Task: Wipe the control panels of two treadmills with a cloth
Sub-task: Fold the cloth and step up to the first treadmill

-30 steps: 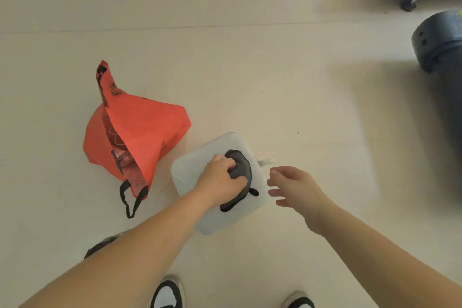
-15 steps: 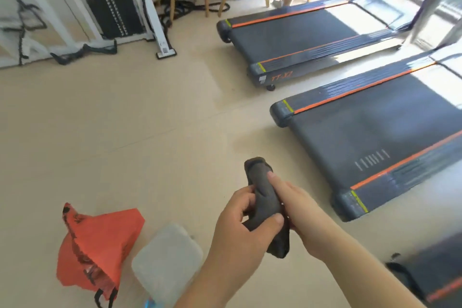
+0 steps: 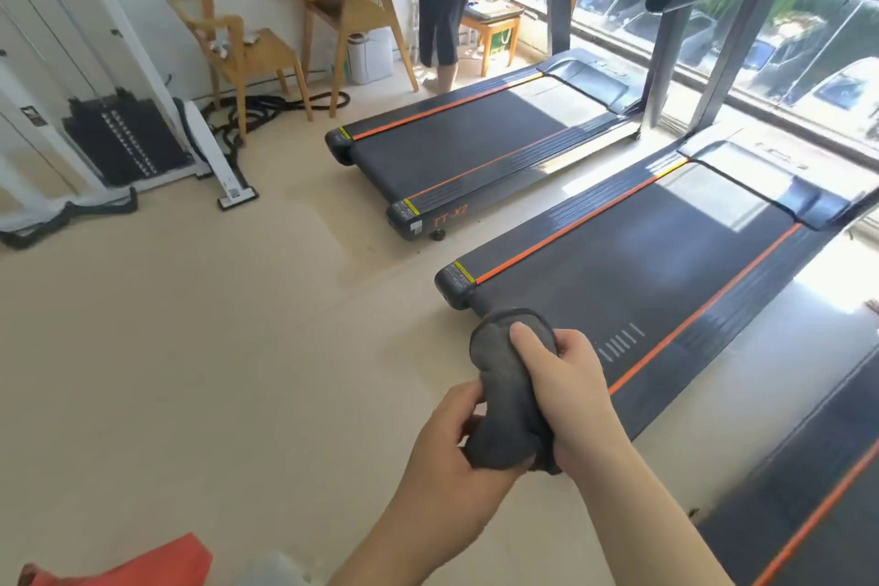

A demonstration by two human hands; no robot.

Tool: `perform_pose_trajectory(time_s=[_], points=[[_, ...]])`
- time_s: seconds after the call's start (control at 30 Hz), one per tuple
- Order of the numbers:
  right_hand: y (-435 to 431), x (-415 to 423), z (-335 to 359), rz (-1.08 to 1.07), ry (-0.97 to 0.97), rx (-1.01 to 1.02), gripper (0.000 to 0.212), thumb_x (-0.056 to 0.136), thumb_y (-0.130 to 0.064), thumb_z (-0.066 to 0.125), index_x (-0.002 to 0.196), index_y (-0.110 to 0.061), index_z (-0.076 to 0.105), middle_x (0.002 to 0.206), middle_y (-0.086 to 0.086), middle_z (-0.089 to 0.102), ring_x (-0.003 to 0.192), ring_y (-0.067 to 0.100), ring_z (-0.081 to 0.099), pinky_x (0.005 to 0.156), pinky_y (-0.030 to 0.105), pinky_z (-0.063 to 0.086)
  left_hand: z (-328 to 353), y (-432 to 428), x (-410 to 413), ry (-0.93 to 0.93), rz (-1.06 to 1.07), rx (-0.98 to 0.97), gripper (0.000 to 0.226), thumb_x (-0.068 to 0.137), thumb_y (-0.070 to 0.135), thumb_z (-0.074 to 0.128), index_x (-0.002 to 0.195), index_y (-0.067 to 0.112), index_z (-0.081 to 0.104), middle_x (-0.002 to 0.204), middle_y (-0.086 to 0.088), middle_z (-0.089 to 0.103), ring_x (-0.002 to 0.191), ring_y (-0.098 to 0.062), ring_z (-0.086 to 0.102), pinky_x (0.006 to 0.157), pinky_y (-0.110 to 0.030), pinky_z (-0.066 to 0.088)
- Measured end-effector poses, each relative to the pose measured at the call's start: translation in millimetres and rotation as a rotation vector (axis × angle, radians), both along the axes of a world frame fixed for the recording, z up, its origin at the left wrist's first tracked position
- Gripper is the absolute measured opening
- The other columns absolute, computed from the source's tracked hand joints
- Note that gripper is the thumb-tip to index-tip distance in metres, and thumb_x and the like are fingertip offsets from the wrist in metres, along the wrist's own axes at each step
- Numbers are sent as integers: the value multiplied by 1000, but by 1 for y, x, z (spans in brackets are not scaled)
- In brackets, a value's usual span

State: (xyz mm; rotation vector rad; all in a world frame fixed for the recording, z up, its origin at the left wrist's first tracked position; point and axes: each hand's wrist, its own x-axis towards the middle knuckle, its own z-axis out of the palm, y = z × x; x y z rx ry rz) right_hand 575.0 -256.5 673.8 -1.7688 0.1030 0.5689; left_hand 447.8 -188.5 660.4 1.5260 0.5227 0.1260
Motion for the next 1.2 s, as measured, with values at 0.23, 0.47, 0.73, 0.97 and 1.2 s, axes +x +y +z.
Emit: perform_pose_trajectory(time_s=[0.23,0.47,0.73,0.97,1.2], points=[[124,113,35,33,-95,35,30,85,-36,81,103,-21,62,94,5,76,88,24,75,73,41,64,7,137,107,40,81,10,37,79,6,87,105,26,71,92,9,81,87,-12,78,73,-22,61],[218,239,60,-124,-6,242,47,82,-29,84,120,-13,61,104,21,77,96,35,78,80,52,65,24,255,251,92,-19,84,40,73,11,85,104,29,68,92,16,79,86,-3,76,82,-37,65],[342,404,66,-227,33,389,34,90,-17,79,116,-14,57,97,16,68,74,26,67,66,40,60,20,385,418,-20,-87,329,73,78,37,68,146,52,48,133,33,60,125,11,56,102,-31,55],[525,519,80,38,124,450,27,85,-23,80,96,-7,61,89,14,58,74,27,61,64,40,56,43,533,521,-80,80,294,72,82,24,69,148,46,49,146,24,56,134,-3,55,104,-37,55],[644,637,75,135,9,346,21,102,-27,62,114,-13,71,100,12,76,86,22,67,76,38,53,44,677,642,-56,97,108,22,107,-2,47,109,-4,68,75,-11,70,63,-13,71,51,-9,50]])
